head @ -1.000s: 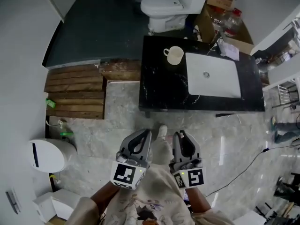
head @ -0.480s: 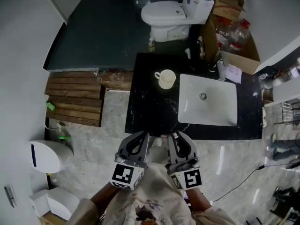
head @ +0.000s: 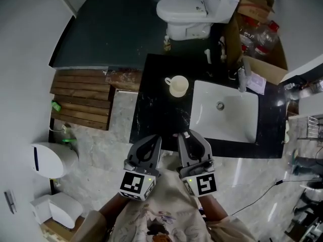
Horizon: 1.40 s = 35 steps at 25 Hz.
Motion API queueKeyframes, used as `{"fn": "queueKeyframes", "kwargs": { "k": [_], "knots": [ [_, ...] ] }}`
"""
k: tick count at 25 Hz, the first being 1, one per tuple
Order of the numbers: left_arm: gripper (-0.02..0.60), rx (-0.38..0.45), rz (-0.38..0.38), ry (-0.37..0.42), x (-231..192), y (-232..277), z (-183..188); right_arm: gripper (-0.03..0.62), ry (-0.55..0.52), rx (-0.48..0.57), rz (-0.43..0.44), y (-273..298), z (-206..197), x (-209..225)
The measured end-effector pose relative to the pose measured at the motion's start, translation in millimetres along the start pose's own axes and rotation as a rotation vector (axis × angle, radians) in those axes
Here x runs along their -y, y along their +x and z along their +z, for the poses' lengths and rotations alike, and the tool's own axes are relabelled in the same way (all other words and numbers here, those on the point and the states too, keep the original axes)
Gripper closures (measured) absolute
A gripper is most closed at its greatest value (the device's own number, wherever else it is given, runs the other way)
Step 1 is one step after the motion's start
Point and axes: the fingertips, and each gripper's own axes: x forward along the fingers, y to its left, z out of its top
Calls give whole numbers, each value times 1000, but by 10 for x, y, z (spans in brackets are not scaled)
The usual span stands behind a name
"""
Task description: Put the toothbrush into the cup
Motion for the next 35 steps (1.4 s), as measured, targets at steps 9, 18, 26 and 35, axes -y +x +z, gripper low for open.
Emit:
{"fn": "queueKeyframes", "kwargs": {
  "k": [9, 18, 26, 35],
  "knots": [
    [569, -8, -41, -3, -56, 265, 55, 522, 34, 2, -37, 140, 5, 246],
    [569, -5, -46, -19, -336, 507, 91, 522, 13, 13, -61, 476, 5, 450],
    [569, -7, -69, -29, -556, 759, 159, 528, 12, 19, -99, 863, -37, 632],
    [569, -27, -103, -51, -783, 1090, 171, 528, 1, 41, -134, 1266, -17, 823]
  ]
}}
